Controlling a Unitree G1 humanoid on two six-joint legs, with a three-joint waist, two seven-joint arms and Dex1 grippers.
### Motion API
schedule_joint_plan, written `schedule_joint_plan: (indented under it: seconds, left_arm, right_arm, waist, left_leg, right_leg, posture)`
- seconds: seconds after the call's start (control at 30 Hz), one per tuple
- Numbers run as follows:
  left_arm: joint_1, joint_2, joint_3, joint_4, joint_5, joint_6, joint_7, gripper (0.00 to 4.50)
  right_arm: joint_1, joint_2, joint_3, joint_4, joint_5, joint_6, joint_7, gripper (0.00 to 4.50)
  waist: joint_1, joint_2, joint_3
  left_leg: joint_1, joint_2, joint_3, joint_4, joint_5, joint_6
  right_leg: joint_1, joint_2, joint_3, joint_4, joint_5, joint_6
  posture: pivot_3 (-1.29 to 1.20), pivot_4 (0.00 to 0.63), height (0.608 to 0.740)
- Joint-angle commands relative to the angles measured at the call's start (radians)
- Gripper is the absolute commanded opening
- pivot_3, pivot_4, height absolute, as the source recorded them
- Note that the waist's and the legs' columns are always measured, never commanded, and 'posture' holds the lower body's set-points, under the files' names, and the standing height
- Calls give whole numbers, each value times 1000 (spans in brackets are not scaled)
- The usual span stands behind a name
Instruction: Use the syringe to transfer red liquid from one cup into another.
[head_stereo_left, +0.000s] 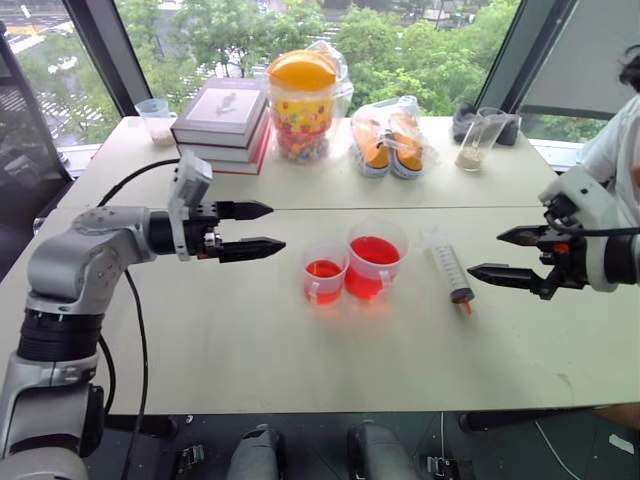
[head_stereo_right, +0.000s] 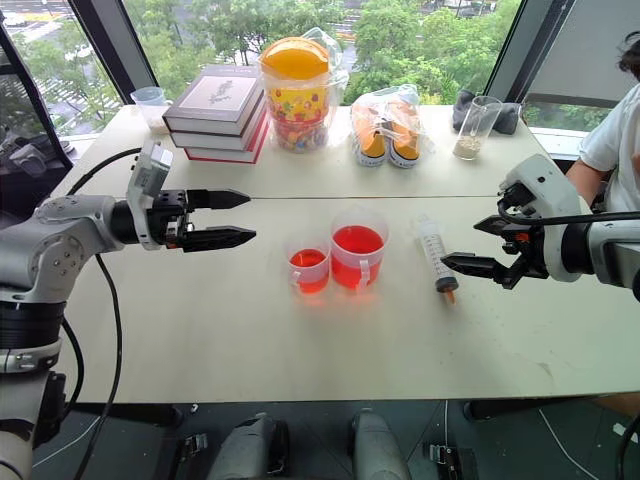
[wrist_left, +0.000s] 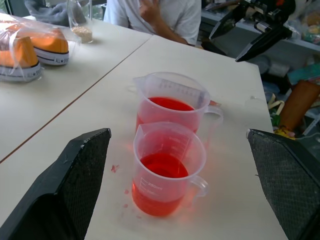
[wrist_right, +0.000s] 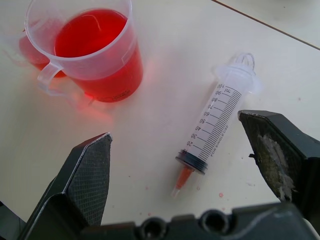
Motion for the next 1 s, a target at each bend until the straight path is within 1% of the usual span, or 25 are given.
schedule_joint_plan:
  seconds: [0.03, 0.1, 0.23, 0.33, 0.5, 0.7, 0.9, 1.0]
  left_arm:
    - [-31, -4, 23, -9, 6, -36, 8, 4500]
    - [-46, -17, 26, 1, 7, -43, 21, 4500]
    - [-50, -38, 50, -13, -36, -11, 38, 4500]
    - [-32, -31, 40, -22, -22, -24, 37, 4500]
    - [-33, -32, 45, -24, -30, -25, 42, 4500]
    - [-30, -49, 34, -11, -12, -52, 53, 4500]
    - [-42, -60, 25, -21, -9, -45, 73, 4500]
    - [-50, -63, 27, -30, -15, -36, 83, 4500]
  right_arm:
    - [-25, -23, -20, -8, -3, -15, -4, 4427]
    - [-31, -22, -13, -4, -5, -19, -4, 4427]
    - [-46, -29, -2, 4, -7, -18, -1, 4427]
    - [-49, -34, 0, 8, -1, 0, -2, 4427]
    - [-96, -25, -2, 27, 11, 35, -22, 4427]
    - [-101, -14, -4, 16, 14, 54, -45, 4427]
    - [-82, -2, -8, 9, 20, 57, -56, 4427]
    - [-96, 5, 7, 30, 14, 50, -62, 4427]
  waist:
    - [1, 0, 0]
    - [1, 0, 0]
    - [1, 0, 0]
    - [0, 0, 0]
    - [0, 0, 0]
    - [1, 0, 0]
    - [0, 0, 0]
    - [0, 0, 0]
  left_leg:
    - [0, 0, 0, 0, 0, 0]
    - [0, 0, 0, 0, 0, 0]
    - [0, 0, 0, 0, 0, 0]
    - [0, 0, 0, 0, 0, 0]
    - [0, 0, 0, 0, 0, 0]
    - [0, 0, 0, 0, 0, 0]
    - [0, 0, 0, 0, 0, 0]
    - [0, 0, 0, 0, 0, 0]
  right_leg:
    - [0, 0, 0, 0, 0, 0]
    - [0, 0, 0, 0, 0, 0]
    - [0, 0, 0, 0, 0, 0]
    - [0, 0, 0, 0, 0, 0]
    - [0, 0, 0, 0, 0, 0]
    - [0, 0, 0, 0, 0, 0]
    - [0, 0, 0, 0, 0, 0]
    - [0, 0, 0, 0, 0, 0]
  posture:
    - [0, 150, 740]
    - [0, 150, 740]
    - [0, 150, 740]
    - [0, 150, 740]
    - [0, 150, 740]
    - [0, 150, 740]
    - [0, 150, 740]
    - [0, 150, 740]
